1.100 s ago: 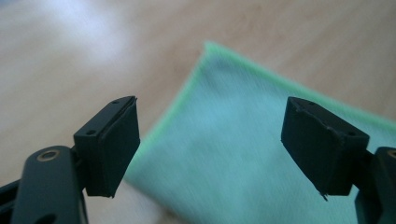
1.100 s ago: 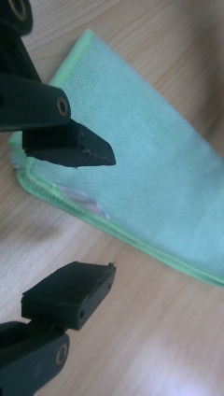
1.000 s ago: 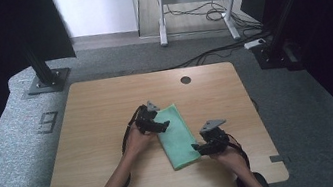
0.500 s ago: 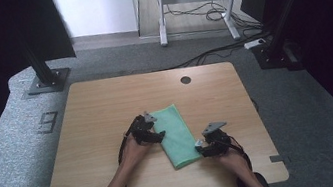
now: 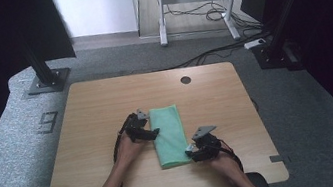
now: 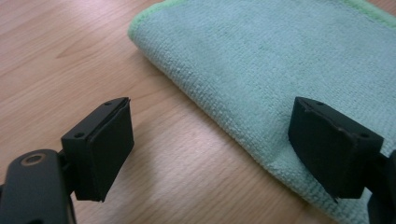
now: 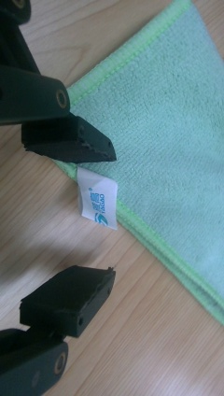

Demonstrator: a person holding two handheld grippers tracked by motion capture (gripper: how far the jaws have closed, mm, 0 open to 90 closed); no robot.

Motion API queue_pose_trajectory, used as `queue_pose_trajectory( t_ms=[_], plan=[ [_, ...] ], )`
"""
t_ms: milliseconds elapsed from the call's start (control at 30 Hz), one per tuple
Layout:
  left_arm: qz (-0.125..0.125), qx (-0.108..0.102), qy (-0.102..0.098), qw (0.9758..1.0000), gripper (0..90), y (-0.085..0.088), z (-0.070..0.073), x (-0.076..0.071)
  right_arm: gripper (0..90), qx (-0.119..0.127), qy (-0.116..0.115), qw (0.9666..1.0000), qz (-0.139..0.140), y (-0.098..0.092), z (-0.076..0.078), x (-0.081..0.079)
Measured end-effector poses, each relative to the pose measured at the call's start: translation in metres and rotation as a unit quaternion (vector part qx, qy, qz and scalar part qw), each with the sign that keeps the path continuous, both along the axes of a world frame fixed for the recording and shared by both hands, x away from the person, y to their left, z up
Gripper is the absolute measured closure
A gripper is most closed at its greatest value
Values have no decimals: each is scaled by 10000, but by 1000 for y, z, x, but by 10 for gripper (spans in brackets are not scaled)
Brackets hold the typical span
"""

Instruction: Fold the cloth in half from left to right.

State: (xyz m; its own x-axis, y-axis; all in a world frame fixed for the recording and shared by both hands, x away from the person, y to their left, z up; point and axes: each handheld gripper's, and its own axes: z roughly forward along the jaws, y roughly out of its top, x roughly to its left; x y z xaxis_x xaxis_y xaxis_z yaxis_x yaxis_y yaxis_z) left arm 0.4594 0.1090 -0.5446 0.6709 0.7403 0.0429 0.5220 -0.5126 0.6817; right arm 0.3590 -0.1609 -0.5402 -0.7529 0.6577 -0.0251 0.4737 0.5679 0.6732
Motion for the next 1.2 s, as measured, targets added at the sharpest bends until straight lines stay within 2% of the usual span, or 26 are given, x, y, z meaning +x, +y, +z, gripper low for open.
queue_pose_trajectory(
  t_ms=[133, 433, 567, 767, 867, 1000, 1133, 1200],
  plan=[
    [43, 38, -7, 10000, 141, 6, 1, 4, 339, -13, -26, 10000, 93, 11, 0, 2],
    [297, -42, -8, 9995, 140, 18, 0, 17, 316, -29, -25, 9999, 159, 35, 0, 15],
    [268, -26, 37, 9996, 153, 20, 3, 13, 308, -53, -17, 9999, 159, 38, 0, 18],
    [51, -80, 29, 10000, 144, 21, 8, -3, 305, 14, -64, 9998, 203, 37, 0, 17],
    [-57, -117, 71, 9999, 140, 24, 12, -13, 267, 112, -65, 9997, 190, 34, 3, 18],
    [-149, -208, 32, 9997, 138, 30, 20, -30, 217, 257, -158, 9995, 111, 27, 11, 17],
    [-254, -291, 28, 9992, 136, 39, 27, -49, 167, 290, -239, 9993, -5, 16, 18, 16],
    [-291, -246, 43, 9993, 125, 43, 28, -58, 138, 309, -244, 9992, -76, 10, 20, 16]
  ],
)
